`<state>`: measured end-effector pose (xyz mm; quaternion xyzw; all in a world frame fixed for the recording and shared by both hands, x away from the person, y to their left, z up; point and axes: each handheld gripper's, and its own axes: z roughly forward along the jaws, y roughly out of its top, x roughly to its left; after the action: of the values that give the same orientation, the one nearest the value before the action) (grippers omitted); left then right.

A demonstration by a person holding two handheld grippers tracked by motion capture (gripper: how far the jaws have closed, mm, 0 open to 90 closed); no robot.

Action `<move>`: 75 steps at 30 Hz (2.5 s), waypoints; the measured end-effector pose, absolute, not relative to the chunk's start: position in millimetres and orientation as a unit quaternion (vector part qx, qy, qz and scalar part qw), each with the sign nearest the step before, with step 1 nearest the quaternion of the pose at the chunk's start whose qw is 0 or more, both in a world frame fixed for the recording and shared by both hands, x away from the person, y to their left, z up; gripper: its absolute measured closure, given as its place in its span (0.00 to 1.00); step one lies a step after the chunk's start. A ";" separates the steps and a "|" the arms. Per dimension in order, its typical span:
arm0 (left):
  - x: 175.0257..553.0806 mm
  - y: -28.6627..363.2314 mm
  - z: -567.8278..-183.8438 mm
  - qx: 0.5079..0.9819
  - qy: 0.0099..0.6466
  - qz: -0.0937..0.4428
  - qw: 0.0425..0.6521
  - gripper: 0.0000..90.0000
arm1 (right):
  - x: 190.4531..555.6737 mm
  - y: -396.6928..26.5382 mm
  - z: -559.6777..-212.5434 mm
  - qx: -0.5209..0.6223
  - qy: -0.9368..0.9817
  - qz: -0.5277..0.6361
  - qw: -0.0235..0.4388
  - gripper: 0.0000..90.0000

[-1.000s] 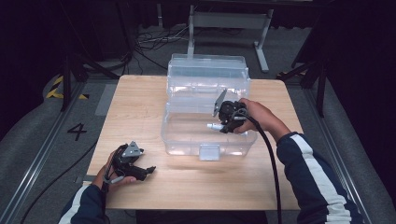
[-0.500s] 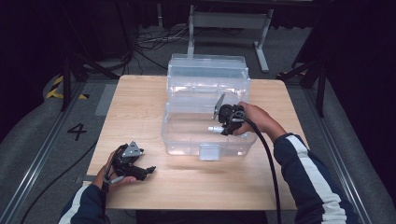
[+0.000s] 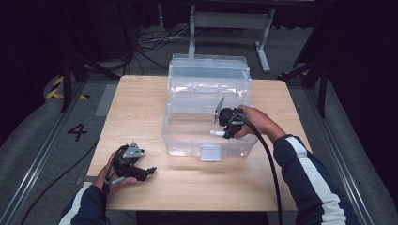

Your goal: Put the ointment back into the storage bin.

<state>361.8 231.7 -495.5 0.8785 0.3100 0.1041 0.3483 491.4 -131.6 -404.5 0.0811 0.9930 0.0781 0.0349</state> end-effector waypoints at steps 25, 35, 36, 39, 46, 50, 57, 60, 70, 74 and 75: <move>361.9 231.7 -495.5 0.879 0.310 0.104 0.348 0.15 | 489.7 -133.9 -419.4 0.069 0.996 0.056 0.017 0.78; 361.9 231.7 -495.5 0.879 0.310 0.104 0.348 0.15 | 490.0 -135.8 -418.9 0.073 0.996 0.058 0.016 0.78; 361.9 231.7 -495.5 0.878 0.310 0.104 0.348 0.15 | 489.8 -135.8 -418.9 0.073 0.996 0.058 0.015 0.78; 361.8 231.7 -495.5 0.879 0.310 0.104 0.348 0.15 | 490.0 -138.1 -416.6 0.076 0.995 0.065 0.019 0.77; 361.8 231.7 -495.5 0.878 0.310 0.104 0.349 0.15 | 488.6 -150.1 -406.0 0.091 0.990 0.107 0.026 0.75; 361.9 231.7 -495.5 0.879 0.310 0.104 0.349 0.15 | 485.5 -156.4 -399.0 0.097 0.986 0.129 0.034 0.73; 361.8 231.7 -495.5 0.879 0.310 0.104 0.348 0.15 | 481.0 -164.3 -389.5 0.106 0.979 0.170 0.047 0.68; 361.7 231.6 -495.5 0.878 0.310 0.104 0.348 0.15 | 478.5 -166.0 -386.4 0.103 0.977 0.176 0.053 0.66; 362.5 228.6 -491.1 0.881 0.323 0.104 0.329 0.17 | 468.5 -183.8 -357.9 0.099 0.956 0.259 0.100 0.60; 362.9 223.7 -485.3 0.880 0.329 0.106 0.326 0.24 | 466.3 -190.0 -342.6 0.099 0.944 0.286 0.134 0.58; 362.5 222.6 -482.9 0.879 0.329 0.106 0.329 0.24 | 466.5 -192.0 -337.4 0.100 0.939 0.296 0.141 0.57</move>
<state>362.5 222.6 -482.9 0.8789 0.3290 0.1063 0.3287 466.5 -192.0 -337.4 0.0996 0.9393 0.2964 0.1414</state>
